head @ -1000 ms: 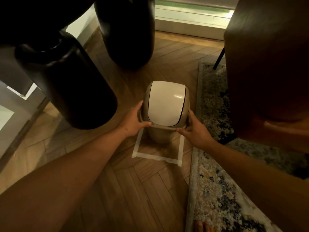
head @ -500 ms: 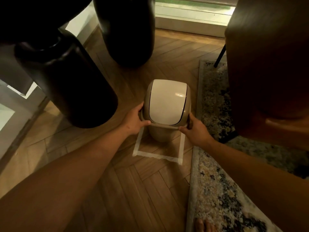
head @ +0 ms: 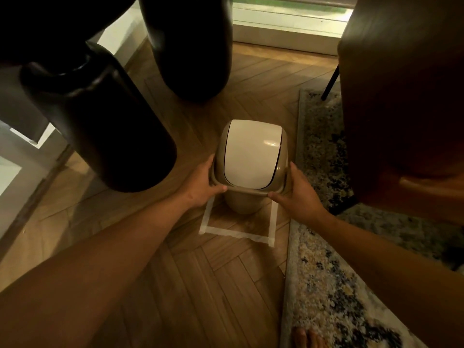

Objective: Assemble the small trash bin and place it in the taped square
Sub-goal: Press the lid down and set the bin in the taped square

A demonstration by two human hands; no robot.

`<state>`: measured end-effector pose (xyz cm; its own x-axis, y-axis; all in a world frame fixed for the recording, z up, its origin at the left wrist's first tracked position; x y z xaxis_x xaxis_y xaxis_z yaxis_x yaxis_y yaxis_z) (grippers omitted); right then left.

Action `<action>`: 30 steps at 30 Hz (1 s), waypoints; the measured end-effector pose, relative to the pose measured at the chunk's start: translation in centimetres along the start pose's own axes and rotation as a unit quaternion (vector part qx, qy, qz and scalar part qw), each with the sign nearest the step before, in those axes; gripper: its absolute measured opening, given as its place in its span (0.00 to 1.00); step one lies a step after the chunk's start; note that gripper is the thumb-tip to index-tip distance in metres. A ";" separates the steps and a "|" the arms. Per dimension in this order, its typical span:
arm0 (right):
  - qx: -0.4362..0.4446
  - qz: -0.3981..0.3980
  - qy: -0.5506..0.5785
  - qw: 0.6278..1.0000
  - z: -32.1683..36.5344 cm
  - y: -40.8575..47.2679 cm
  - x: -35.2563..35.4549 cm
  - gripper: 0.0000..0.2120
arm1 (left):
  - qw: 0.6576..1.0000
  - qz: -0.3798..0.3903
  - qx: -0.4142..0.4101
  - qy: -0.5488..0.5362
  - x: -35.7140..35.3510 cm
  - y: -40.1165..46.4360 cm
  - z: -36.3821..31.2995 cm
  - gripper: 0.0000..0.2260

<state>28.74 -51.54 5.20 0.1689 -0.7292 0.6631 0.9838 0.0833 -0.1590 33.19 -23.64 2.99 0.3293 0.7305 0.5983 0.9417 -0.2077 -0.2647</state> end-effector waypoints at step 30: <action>0.017 0.042 -0.030 0.998 0.2 -0.1 0.0 0.50 | 1.000 -0.015 -0.019 0.004 -0.1 -0.9 -0.2 0.37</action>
<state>28.68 -51.41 5.31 0.2540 -0.6761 0.6917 0.9671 0.1672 -0.1917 32.33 -23.64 3.33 0.3014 0.7314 0.6117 0.9530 -0.2111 -0.2171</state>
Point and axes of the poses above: each hand's wrist, its own y-axis towards the middle knuckle, its own x-axis out of the back of the hand, z = x × y, the point moved 6 cm from there along y, towards the middle knuckle, and after that the axes turned 4 degrees about z, right-handed, at the moved point
